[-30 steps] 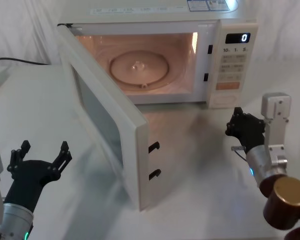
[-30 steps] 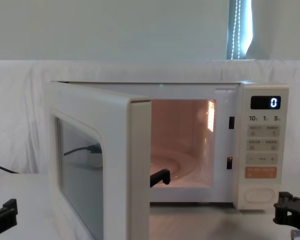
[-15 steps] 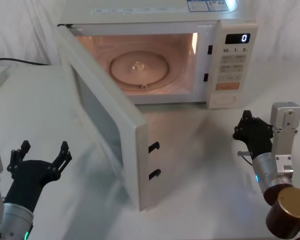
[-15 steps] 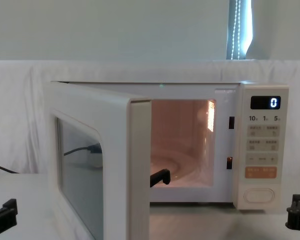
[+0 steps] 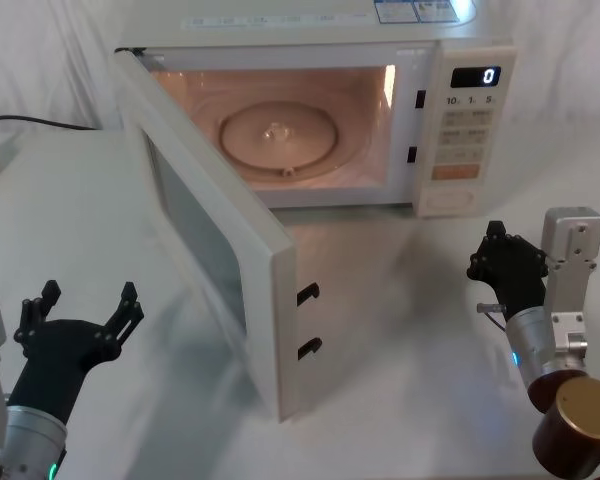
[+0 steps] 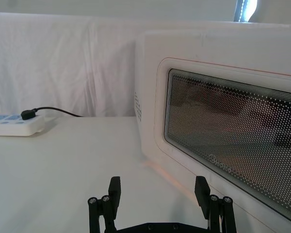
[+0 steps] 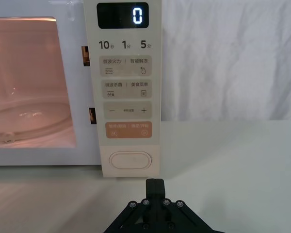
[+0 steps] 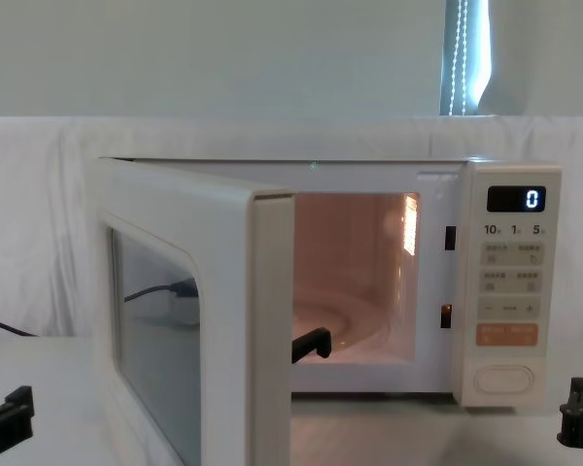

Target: Press the button to open the microwave door with one hand; close the microwave door with the other hand.

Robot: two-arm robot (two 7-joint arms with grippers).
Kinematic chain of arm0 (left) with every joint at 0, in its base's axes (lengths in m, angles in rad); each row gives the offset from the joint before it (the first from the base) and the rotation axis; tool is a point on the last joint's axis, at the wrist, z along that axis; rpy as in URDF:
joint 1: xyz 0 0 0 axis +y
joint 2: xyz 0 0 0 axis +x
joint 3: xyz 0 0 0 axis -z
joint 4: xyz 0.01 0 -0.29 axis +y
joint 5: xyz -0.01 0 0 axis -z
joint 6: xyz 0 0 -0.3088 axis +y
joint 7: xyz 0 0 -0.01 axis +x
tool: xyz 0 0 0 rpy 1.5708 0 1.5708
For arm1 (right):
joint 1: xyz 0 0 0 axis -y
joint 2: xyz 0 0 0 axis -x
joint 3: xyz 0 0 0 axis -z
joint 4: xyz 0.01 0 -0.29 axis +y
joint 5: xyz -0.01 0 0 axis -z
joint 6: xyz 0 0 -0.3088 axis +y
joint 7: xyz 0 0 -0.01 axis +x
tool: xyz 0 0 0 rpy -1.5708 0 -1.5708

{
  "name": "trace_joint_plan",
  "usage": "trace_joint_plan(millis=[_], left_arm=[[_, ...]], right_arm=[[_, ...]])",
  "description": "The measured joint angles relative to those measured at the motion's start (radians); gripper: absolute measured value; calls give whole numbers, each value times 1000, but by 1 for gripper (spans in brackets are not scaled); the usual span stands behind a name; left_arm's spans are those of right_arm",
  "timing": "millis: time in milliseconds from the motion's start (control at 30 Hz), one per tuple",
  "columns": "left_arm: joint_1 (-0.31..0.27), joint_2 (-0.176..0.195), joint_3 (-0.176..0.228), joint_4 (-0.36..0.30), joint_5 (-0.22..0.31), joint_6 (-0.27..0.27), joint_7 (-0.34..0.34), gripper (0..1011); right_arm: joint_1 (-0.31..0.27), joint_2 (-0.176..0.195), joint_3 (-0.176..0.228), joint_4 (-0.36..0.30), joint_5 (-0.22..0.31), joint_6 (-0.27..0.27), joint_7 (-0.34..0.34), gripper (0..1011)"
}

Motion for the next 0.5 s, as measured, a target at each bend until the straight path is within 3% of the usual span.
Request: trace_joint_plan(millis=[200, 500], left_arm=[[0, 0, 0, 0, 0, 0, 0, 1001], [0, 0, 0, 0, 0, 0, 0, 1001]], right_arm=[[0, 0, 0, 0, 1, 1, 0, 4], [1, -1, 1, 0, 1, 2, 0, 244]])
